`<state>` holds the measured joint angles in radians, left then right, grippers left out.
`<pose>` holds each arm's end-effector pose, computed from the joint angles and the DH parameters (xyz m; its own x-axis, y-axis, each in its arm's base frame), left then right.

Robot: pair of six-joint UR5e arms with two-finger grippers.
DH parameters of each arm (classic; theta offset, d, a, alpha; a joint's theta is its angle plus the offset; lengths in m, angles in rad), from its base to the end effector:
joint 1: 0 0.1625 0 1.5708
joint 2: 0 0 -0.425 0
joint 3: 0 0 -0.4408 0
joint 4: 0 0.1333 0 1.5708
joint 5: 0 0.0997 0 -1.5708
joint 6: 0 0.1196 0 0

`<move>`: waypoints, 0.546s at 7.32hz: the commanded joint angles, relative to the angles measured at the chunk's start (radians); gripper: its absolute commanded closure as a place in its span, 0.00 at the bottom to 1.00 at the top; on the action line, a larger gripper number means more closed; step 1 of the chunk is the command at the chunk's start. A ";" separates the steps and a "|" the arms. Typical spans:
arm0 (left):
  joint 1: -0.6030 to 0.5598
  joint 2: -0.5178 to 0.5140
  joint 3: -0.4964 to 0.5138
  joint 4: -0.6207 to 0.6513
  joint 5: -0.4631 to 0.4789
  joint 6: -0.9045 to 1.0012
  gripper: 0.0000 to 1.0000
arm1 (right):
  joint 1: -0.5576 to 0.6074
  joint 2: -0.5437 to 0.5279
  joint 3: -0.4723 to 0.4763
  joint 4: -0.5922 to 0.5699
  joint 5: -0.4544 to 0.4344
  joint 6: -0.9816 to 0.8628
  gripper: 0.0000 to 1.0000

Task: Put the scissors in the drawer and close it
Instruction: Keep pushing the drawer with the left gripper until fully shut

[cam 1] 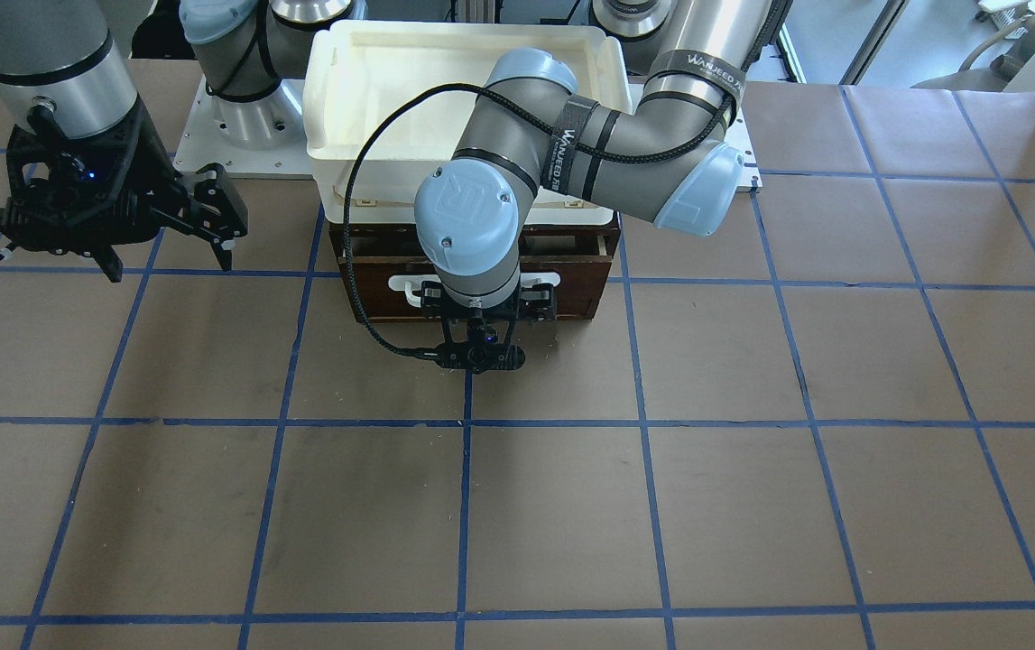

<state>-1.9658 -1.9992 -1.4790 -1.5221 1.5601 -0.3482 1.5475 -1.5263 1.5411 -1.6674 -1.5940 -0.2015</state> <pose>-0.3760 -0.5521 0.2605 -0.9945 0.0571 -0.0873 0.0315 0.9622 0.2704 0.1172 -0.5717 0.4695 -0.9838 -0.1747 0.0390 -0.1773 0.9813 -0.0754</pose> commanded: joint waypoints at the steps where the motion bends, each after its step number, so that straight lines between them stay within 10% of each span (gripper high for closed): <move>1: -0.001 0.022 -0.029 0.000 -0.002 0.000 0.00 | 0.000 0.000 0.001 0.001 0.000 -0.001 0.00; 4: -0.001 0.027 -0.046 0.000 -0.008 -0.002 0.00 | 0.000 0.002 0.001 0.005 -0.001 0.007 0.00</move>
<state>-1.9665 -1.9757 -1.5152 -1.5217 1.5543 -0.3492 1.5478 -1.5251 1.5416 -1.6639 -1.5941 -0.1977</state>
